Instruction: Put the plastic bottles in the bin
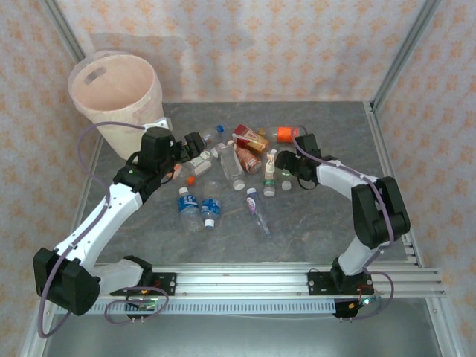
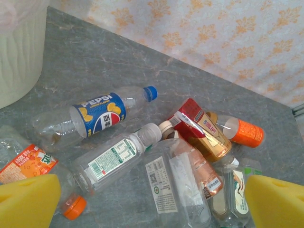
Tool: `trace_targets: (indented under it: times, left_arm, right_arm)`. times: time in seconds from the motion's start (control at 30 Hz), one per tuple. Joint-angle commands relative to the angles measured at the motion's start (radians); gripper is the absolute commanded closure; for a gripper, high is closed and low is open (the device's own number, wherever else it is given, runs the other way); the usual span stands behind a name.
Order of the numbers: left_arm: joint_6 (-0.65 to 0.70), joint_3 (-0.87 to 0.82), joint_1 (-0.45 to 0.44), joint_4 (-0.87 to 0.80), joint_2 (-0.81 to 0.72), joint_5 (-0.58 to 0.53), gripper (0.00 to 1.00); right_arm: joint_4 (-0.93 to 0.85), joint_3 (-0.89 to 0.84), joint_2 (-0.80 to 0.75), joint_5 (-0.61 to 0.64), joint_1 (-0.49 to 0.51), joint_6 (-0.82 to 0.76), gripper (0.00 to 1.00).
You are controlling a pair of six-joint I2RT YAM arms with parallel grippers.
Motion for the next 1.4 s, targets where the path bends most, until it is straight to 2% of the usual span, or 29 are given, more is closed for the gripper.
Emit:
trace_targets:
  times: [0.0,0.17,0.43,0.53,0.67,0.87,1.03,1.2,1.37]
  left_arm:
    - [-0.024,-0.009,-0.005,0.060,-0.017,-0.002,0.00]
    - [-0.018,0.004,-0.004,0.082,0.011,0.043,0.00]
    - [0.000,0.018,-0.022,0.102,0.058,0.095,0.00]
    - [0.000,0.019,-0.029,0.112,0.066,0.098,0.00]
    - [-0.003,0.031,-0.039,0.111,0.087,0.100,0.00]
    - [0.042,0.072,-0.088,0.115,0.134,0.106,0.00]
    - [0.026,0.098,-0.132,0.155,0.195,0.140,0.00]
    - [-0.016,0.102,-0.192,0.270,0.249,0.178,0.00]
    - [-0.055,0.120,-0.229,0.386,0.317,0.272,0.00]
  right_arm:
    - [-0.037,0.028,0.027,-0.024,-0.003,-0.030,0.18]
    - [-0.089,0.028,0.042,0.109,-0.006,-0.017,0.21]
    - [-0.119,0.060,0.105,0.086,-0.010,-0.131,0.20]
    - [-0.130,0.085,0.139,0.121,-0.010,-0.133,0.21]
    - [-0.104,0.066,0.113,0.175,-0.010,-0.128,0.30]
    - [-0.030,-0.042,-0.051,0.225,-0.010,-0.158,0.43]
    - [0.111,-0.173,-0.236,0.159,-0.008,-0.164,0.50]
    - [0.320,-0.299,-0.402,-0.019,0.007,-0.168,0.52]
    - [0.415,-0.334,-0.470,-0.165,0.055,-0.173,0.52]
